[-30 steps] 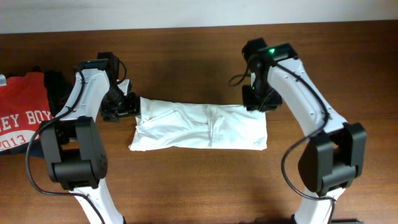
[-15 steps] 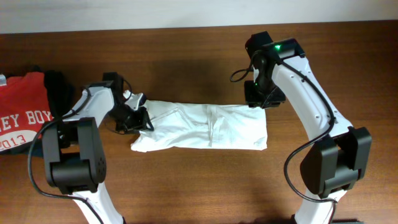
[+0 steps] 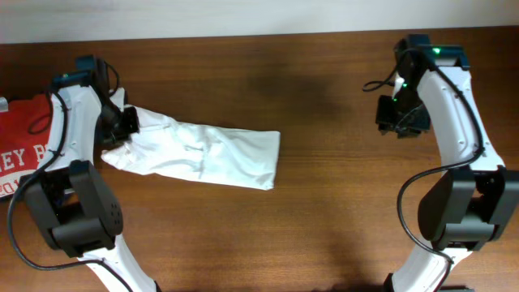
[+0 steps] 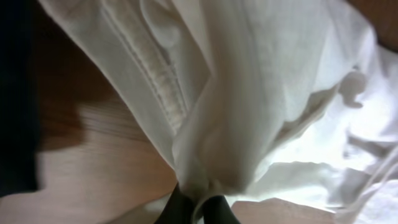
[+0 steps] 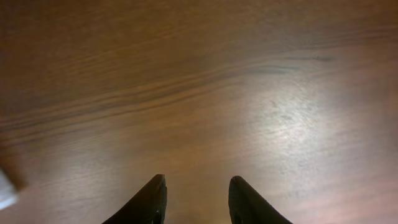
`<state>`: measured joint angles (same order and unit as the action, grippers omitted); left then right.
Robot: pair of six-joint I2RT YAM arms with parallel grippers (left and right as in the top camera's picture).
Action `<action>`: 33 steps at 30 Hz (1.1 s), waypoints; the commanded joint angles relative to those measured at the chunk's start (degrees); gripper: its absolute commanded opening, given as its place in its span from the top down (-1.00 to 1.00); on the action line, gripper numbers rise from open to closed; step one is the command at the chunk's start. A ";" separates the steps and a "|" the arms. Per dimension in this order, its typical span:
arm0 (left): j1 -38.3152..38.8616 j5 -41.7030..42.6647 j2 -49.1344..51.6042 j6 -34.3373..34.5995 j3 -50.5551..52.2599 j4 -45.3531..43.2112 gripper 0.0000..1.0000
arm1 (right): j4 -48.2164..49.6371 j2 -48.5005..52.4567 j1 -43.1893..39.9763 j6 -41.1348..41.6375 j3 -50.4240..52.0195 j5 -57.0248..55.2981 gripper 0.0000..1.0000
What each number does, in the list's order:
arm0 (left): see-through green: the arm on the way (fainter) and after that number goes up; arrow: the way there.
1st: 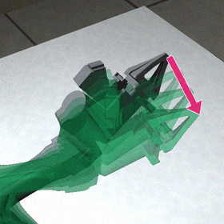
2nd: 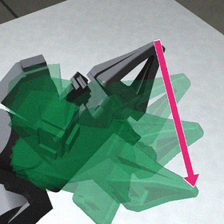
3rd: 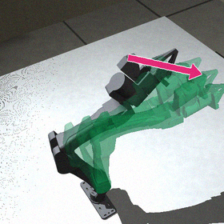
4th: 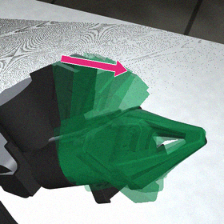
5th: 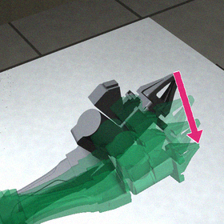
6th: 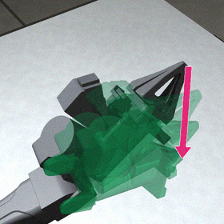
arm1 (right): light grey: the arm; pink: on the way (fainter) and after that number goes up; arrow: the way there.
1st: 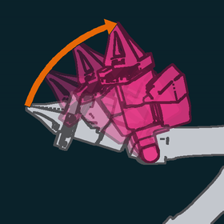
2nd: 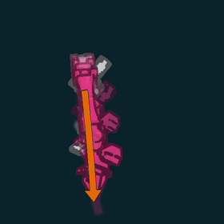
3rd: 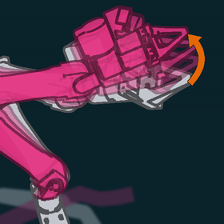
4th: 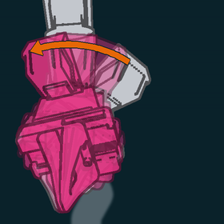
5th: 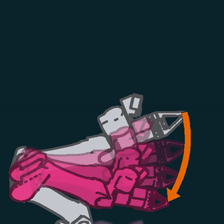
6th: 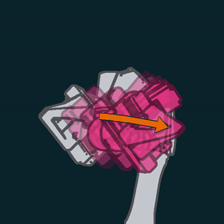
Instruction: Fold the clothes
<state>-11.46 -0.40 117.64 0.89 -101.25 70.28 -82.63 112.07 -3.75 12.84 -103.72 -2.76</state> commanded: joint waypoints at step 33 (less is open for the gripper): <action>26.14 9.35 6.93 5.73 -23.56 2.43 0.00 | 1.42 -0.48 0.17 -26.01 -0.44 38.71 -0.12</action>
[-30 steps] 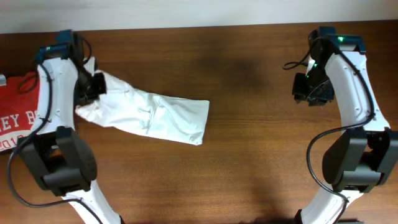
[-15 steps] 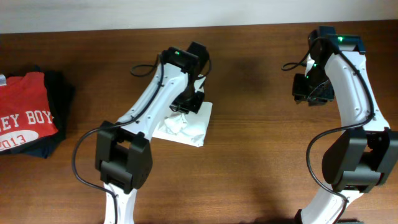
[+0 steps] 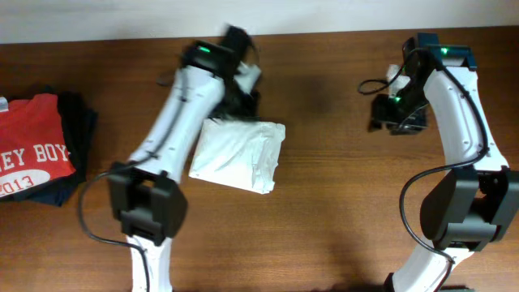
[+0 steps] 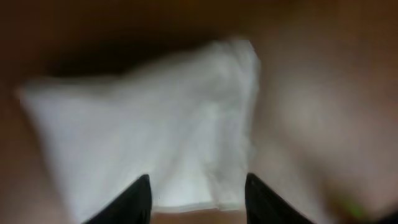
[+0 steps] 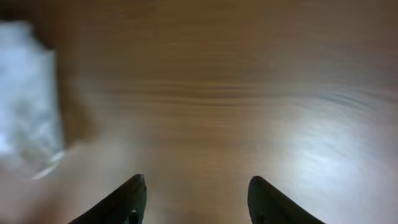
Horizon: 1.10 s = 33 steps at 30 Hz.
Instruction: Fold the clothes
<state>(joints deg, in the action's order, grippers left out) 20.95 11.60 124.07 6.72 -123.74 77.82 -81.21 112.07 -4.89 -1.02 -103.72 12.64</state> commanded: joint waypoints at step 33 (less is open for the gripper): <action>-12.50 -9.18 19.43 -2.45 0.39 18.40 -0.05 | 20.48 18.05 23.30 2.67 7.41 -13.35 0.07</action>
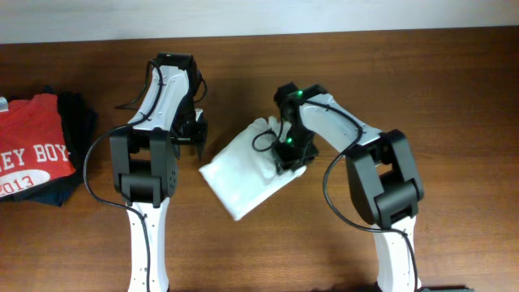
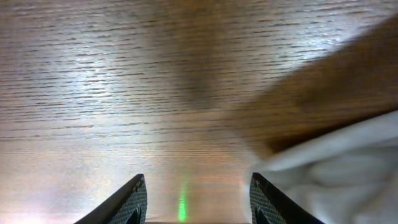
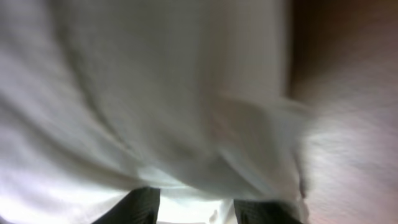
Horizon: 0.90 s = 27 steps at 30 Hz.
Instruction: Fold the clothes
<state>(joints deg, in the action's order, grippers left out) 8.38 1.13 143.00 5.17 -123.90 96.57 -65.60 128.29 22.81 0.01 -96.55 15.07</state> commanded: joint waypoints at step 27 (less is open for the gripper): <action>8.76 41.99 15.82 -9.35 -14.91 -31.15 -0.65 | -27.71 -9.97 -8.70 -1.46 -33.00 -22.45 0.07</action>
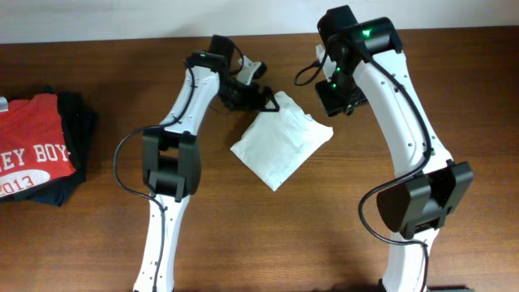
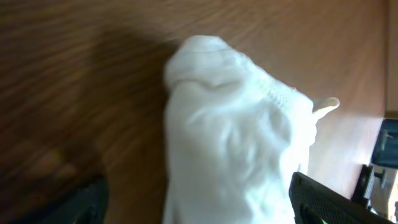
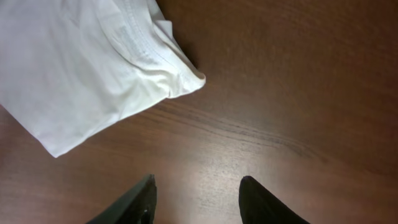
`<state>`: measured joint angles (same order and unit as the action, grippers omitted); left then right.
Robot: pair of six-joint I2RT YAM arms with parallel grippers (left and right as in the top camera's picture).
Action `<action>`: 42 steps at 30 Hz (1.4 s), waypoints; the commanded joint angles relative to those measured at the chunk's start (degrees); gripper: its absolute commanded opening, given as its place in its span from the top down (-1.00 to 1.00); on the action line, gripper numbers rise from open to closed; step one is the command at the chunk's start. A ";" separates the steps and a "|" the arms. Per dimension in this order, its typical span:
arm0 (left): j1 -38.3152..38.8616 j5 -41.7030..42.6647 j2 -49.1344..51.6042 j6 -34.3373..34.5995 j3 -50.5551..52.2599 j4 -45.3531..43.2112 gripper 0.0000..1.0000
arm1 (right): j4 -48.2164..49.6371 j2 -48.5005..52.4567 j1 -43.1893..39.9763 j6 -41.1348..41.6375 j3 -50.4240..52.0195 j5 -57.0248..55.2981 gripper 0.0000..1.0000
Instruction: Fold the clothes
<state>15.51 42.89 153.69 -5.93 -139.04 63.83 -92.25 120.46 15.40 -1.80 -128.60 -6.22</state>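
A white garment (image 1: 281, 139) lies folded into a compact diamond on the wooden table. My left gripper (image 1: 258, 96) is at its upper left corner. In the left wrist view that gripper (image 2: 199, 208) is wide open, with the bunched white cloth (image 2: 230, 143) lying between its spread fingers (image 2: 326, 199). My right gripper (image 1: 339, 97) hangs just right of the garment's top corner. In the right wrist view it (image 3: 199, 199) is open over bare wood, and the garment's collar edge (image 3: 149, 56) sits at the upper left.
A stack of folded clothes with a red printed shirt (image 1: 32, 146) on top rests at the table's left edge. Brown wooden tabletop (image 1: 389, 235) extends around and in front of the white garment. A pale wall strip runs along the far edge.
The right gripper was down on the garment and is now off it, up and to the right. The left gripper went from bare wood to the garment's upper left corner. The garment lies farther up-right.
First my left gripper was shut on the left end of a long white garment, with the right arm far off. Then the garment lay doubled over, the left gripper open above it. Later the right gripper pressed on it. Now both grippers are open beside the compact fold.
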 commanded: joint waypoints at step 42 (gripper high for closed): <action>-47.71 -39.04 -34.12 2.91 9.60 13.07 0.99 | -5.07 -5.68 -22.64 0.59 -0.96 2.97 0.08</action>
<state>-30.44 -2.61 116.84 1.26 -129.56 79.75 -96.97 116.31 -6.98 -1.48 -128.79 -3.38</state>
